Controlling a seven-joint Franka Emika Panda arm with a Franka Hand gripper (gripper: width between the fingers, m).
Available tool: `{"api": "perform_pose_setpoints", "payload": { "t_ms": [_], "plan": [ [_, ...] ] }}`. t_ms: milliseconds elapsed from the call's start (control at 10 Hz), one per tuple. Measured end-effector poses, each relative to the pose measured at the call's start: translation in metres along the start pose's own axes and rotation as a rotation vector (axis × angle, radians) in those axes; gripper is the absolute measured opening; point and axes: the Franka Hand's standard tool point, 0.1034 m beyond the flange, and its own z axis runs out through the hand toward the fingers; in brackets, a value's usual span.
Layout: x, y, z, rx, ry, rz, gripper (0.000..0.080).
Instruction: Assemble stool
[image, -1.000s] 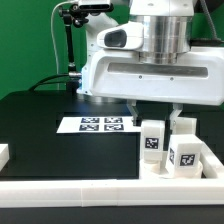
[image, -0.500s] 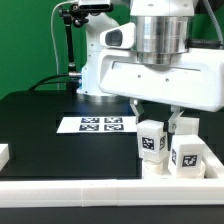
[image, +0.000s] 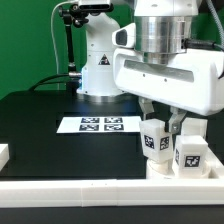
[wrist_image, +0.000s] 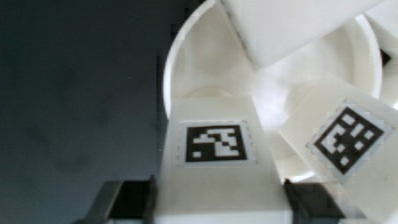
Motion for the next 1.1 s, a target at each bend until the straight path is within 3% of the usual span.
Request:
{"api": "perform_pose_setpoints", "payload": {
  "t_ms": [900, 1000, 1100],
  "plan": [
    [-0.0023, -0.001, 0.0001, 0.014, -0.041, 0.501, 0.0341],
    [-0.0037, -0.0015, 0.0003, 0.013, -0.044, 0.526, 0.0416],
    [-0.0038, -0.0015, 0.0003, 0.014, -0.044, 0.512, 0.0416]
  ]
}}
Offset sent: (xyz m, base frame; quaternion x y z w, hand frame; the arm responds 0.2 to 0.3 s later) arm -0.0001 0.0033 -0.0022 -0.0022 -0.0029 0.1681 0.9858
